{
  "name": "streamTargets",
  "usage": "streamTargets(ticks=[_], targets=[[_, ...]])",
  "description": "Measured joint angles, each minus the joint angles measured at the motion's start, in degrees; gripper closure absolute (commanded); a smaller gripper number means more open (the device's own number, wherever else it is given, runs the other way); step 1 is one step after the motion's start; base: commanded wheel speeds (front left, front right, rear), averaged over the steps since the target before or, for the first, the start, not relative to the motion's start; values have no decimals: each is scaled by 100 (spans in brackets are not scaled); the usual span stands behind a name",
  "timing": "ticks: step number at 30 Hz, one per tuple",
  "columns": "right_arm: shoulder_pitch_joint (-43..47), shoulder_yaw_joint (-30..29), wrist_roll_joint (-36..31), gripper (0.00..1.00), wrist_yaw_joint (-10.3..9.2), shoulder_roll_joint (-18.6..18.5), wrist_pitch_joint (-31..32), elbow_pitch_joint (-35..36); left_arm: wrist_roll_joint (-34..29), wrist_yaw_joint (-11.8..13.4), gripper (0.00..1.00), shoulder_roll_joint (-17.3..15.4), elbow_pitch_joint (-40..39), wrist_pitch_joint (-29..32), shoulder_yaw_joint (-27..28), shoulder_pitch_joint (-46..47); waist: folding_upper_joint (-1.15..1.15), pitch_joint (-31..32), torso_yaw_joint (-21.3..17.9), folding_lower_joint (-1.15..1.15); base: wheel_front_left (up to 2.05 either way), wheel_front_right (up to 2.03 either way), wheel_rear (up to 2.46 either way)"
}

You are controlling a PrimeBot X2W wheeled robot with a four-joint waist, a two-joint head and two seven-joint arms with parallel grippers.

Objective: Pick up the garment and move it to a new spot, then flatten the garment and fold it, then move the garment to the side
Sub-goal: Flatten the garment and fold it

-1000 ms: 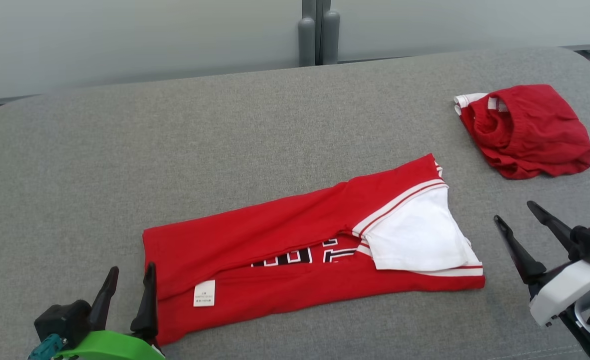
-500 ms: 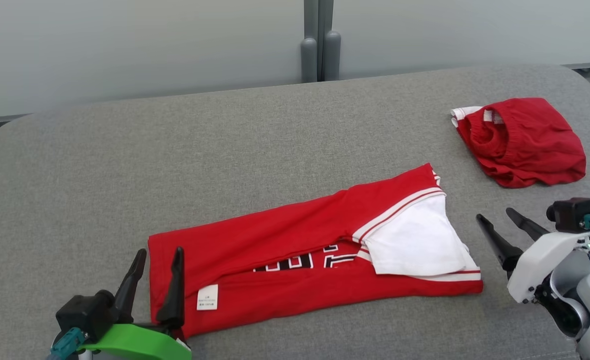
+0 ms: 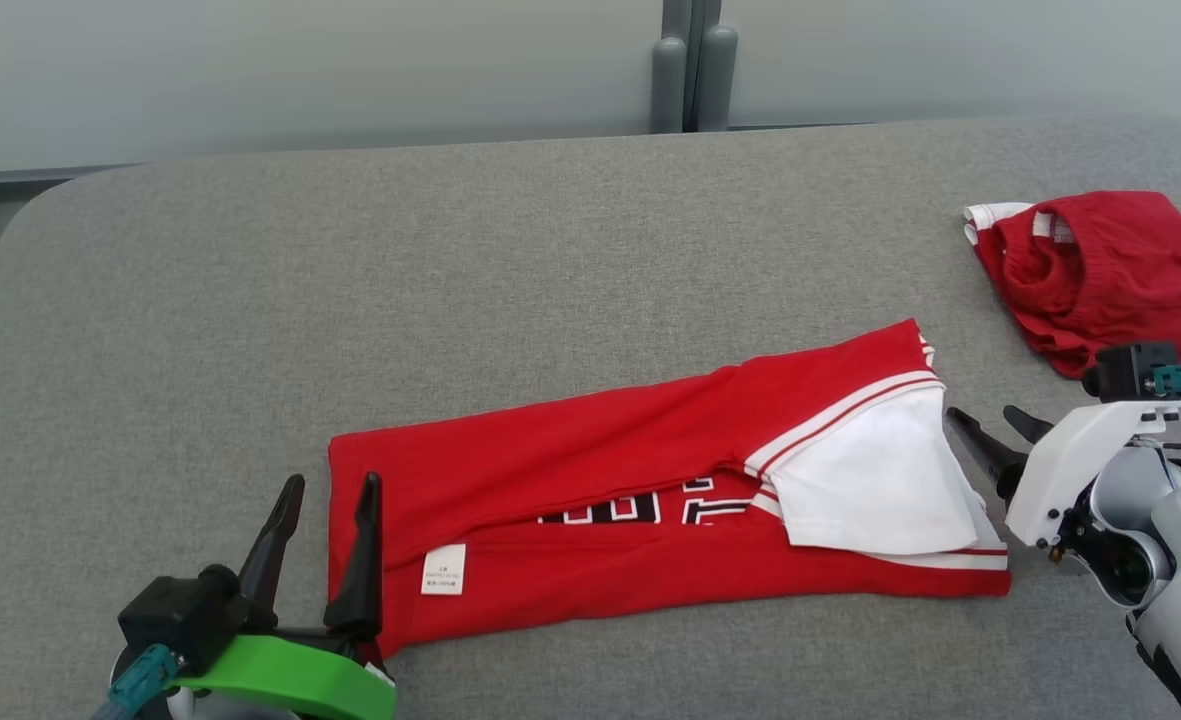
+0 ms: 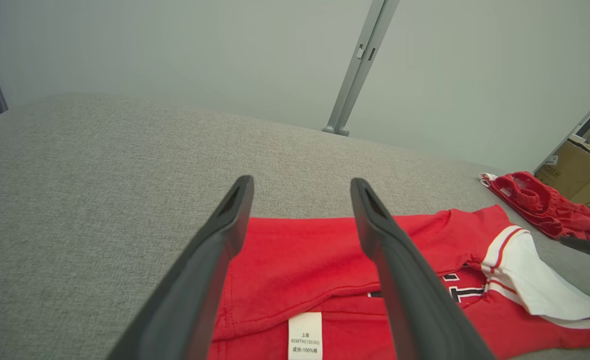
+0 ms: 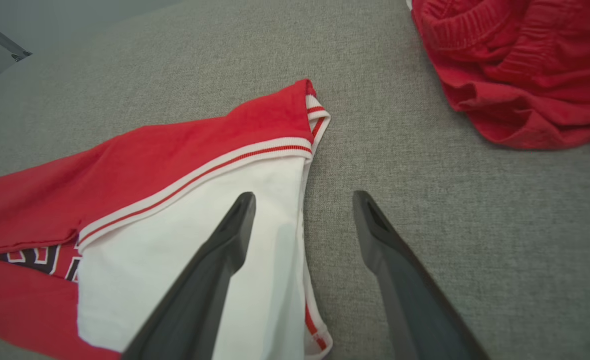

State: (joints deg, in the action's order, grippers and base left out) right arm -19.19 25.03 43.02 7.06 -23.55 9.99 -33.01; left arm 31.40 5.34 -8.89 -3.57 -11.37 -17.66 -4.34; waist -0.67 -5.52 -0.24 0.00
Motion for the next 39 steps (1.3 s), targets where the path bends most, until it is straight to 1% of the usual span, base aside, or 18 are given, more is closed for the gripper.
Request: streamTargets(ticks=[8, 16, 21, 25, 31, 32, 33, 34, 35, 36, 37, 38, 39], targets=[[-287, 26, 253, 0, 0, 35, 305, -289, -43, 21, 0, -1, -100, 55, 45, 7, 0, -235, 137, 0, 0, 0, 0], [-447, 197, 389, 0, 0, 66, 559, -478, -59, 23, 0, -2, -123, 56, 87, 97, 0, -394, 223, 0, 0, 0, 0], [-545, 365, 608, 0, 0, 147, 722, -469, -63, 31, 0, -2, -123, 71, 91, 101, 0, -423, 245, 0, 0, 0, 0], [-632, 481, 670, 0, 0, 120, 871, -475, -92, 31, 0, -2, -124, 74, 92, 103, 0, -434, 256, 0, 0, 0, 0], [-702, 637, 947, 0, 0, 91, 1135, -490, -92, 52, 0, 0, -125, 81, 96, 104, 0, -447, 271, 0, 0, 0, 0], [-729, 665, 953, 2, 0, 90, 1166, -487, -92, 63, 0, 1, -125, 82, 96, 104, 0, -450, 274, 0, 0, 0, 0], [-744, 691, 964, 13, 0, 91, 1174, -468, -92, 73, 0, 1, -126, 82, 97, 104, 0, -454, 277, 0, 0, 0, 0], [-747, 716, 987, 32, 0, 92, 1173, -441, -93, 73, 0, 2, -126, 91, 97, 104, 0, -457, 281, 0, 0, 0, 0], [-749, 739, 1001, 56, 0, 92, 1172, -423, -92, 73, 0, 2, -126, 112, 97, 105, 0, -461, 284, 0, 0, 0, 0], [-754, 781, 999, 72, 0, 79, 1162, -391, -93, 73, 0, 4, -127, 118, 98, 105, 0, -463, 288, 0, 0, 0, 0], [-766, 822, 996, 95, 0, 60, 1121, -367, -93, 73, 0, 7, -127, 118, 99, 105, 0, -465, 292, 0, 0, 0, 0], [-784, 851, 996, 100, 0, 41, 1102, -353, -93, 73, 0, 8, -127, 118, 104, 105, 0, -466, 295, 0, 0, 0, 0], [-804, 877, 991, 100, 0, 16, 1085, -343, -93, 73, 0, 9, -127, 118, 108, 106, 0, -466, 297, 0, 0, 0, 0]])
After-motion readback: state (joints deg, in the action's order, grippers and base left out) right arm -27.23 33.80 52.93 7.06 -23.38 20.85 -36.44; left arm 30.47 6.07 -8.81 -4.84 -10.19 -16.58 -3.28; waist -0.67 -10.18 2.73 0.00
